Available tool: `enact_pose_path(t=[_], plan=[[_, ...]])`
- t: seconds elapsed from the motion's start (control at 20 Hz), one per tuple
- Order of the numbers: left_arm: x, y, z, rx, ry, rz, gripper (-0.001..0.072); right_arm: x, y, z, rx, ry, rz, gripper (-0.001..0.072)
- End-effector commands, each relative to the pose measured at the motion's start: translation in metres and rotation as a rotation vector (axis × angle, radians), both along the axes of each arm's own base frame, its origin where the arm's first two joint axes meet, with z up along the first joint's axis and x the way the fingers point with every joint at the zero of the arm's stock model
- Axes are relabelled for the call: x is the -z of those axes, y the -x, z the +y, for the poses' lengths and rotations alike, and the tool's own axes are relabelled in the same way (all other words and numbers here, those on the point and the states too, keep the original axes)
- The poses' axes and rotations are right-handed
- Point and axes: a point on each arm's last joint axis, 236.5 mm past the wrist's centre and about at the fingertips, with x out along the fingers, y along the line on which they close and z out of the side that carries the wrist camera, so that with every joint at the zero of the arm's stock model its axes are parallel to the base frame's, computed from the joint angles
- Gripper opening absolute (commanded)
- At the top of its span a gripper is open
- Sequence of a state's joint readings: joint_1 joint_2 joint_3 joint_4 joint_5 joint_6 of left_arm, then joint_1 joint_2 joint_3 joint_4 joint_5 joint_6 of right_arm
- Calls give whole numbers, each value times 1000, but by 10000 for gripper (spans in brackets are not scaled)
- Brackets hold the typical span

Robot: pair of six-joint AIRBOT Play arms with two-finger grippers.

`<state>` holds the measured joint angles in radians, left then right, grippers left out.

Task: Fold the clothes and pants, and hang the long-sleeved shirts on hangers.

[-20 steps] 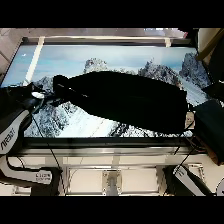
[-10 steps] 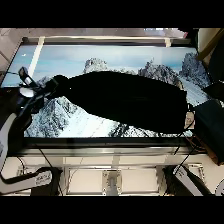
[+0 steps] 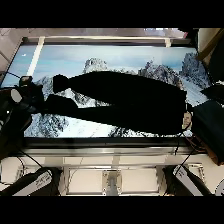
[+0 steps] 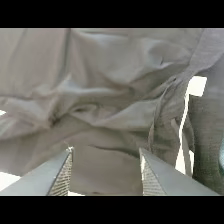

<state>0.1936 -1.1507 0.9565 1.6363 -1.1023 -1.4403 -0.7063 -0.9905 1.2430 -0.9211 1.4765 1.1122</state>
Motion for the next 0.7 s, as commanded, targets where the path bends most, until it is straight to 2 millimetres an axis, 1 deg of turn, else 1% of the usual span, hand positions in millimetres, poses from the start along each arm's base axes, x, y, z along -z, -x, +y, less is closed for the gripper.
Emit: enact_pose_path(t=[0.0,0.15,0.2,0.25,0.3,0.35,0.45,0.5,0.55,0.6,0.65], plan=[[9,54,15,-25,-56,227,6,5,9,7,-25,-16,43,450],[22,61,14,-26,-46,272,10,9,16,9,-38,-18,74,450],[27,61,14,-24,-44,286,95,10,18,9,-42,-19,83,450],[29,56,16,-18,-54,275,356,11,20,10,-45,-18,91,450],[26,47,20,-7,-67,244,584,12,21,8,-44,-13,98,450],[17,33,22,-22,-74,192,602,13,22,7,-42,-8,103,450],[-12,7,27,-67,-82,96,602,13,22,7,-41,-6,105,451],[-21,0,29,-99,-80,64,602,14,22,7,-41,-6,105,450],[-23,-1,30,-130,-74,55,602,14,22,7,-41,-7,106,450],[-18,5,30,-165,-57,74,602,14,22,7,-42,-6,106,450],[-8,14,27,-222,-18,102,602,14,22,7,-42,-7,105,451]])
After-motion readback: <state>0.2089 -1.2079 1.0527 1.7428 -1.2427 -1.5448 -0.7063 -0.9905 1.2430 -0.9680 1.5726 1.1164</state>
